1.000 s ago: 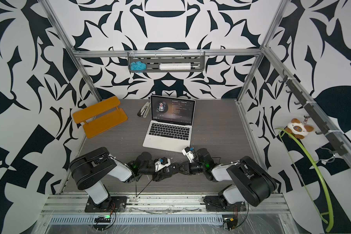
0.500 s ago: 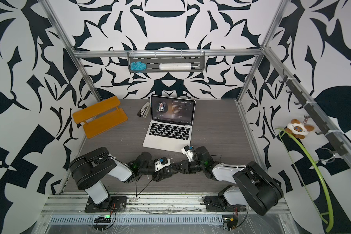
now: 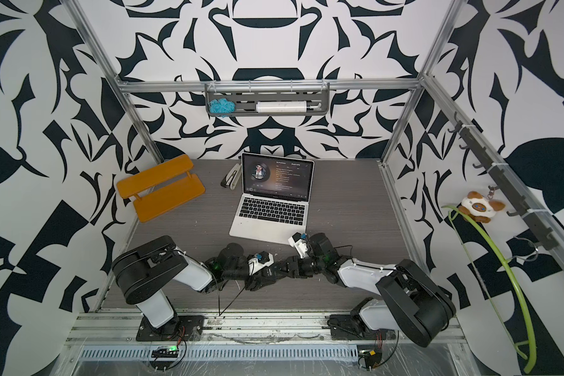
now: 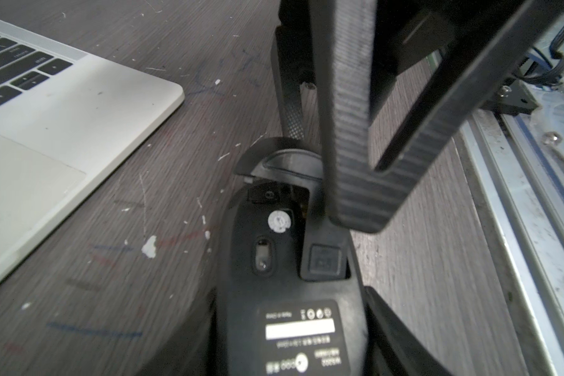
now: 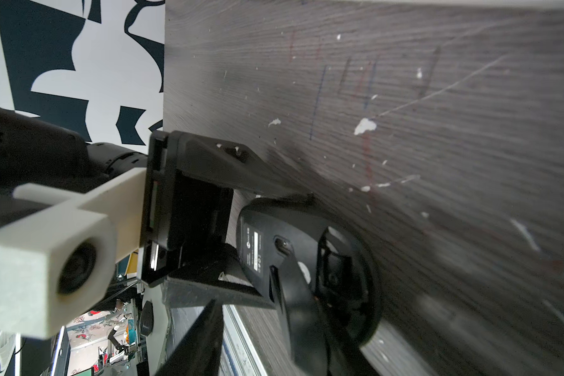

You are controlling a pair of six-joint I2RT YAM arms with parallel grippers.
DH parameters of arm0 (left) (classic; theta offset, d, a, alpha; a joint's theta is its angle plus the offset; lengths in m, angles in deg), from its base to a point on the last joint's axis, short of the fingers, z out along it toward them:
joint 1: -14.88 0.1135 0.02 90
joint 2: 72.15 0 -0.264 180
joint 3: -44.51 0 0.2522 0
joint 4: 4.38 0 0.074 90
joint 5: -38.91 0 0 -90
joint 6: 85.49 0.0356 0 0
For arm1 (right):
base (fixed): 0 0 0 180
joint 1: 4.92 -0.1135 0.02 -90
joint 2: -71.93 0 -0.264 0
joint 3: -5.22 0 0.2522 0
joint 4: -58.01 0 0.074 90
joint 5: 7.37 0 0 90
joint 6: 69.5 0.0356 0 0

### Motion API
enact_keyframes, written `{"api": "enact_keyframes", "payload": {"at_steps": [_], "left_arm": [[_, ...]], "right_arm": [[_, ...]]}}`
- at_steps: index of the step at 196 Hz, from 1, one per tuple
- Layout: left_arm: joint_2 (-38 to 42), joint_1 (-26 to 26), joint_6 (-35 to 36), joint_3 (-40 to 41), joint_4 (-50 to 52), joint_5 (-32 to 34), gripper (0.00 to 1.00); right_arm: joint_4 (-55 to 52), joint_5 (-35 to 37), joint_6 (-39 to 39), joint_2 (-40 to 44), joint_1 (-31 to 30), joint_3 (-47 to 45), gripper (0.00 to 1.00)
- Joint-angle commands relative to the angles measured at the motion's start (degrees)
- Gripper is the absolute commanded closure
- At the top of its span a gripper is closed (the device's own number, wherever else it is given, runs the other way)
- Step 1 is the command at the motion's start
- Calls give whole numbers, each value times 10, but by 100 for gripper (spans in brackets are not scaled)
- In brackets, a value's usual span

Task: Remove the wireless mouse receiver from the laptop
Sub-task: Close the lid on the mouse.

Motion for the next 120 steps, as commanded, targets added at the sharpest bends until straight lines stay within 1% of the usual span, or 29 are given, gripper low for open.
{"api": "enact_keyframes", "payload": {"at_steps": [1,90,120], "left_arm": [[-15,-2,-8,2,42,-14,59],[-14,-2,-9,2,42,-15,59],[-15,-2,-9,1,43,-15,60]], "right_arm": [[-55,51,-21,11,1,16,51],[-123,80,-42,25,0,49,50],[-130,81,-43,27,0,55,50]]}}
